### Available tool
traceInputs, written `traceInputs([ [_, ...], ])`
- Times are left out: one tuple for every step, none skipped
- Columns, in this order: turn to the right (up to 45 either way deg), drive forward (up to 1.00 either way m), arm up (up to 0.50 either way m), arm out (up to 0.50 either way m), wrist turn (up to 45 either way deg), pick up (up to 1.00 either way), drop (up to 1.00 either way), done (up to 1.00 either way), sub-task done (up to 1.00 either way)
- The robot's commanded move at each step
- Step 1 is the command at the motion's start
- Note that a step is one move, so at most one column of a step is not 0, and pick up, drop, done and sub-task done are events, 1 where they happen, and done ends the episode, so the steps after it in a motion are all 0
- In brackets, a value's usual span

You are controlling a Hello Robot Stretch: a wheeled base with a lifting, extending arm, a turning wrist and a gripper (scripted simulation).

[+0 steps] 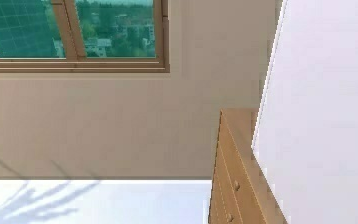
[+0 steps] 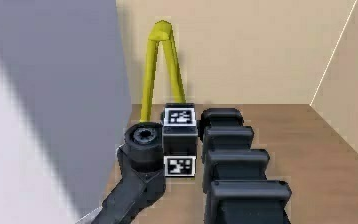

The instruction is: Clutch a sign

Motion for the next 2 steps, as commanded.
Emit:
traceInputs([
  [0.0, 0.0, 0.0, 0.0, 45.0, 0.0, 0.0, 0.0, 0.0],
  [0.0, 0.0, 0.0, 0.0, 45.0, 0.0, 0.0, 0.0, 0.0],
])
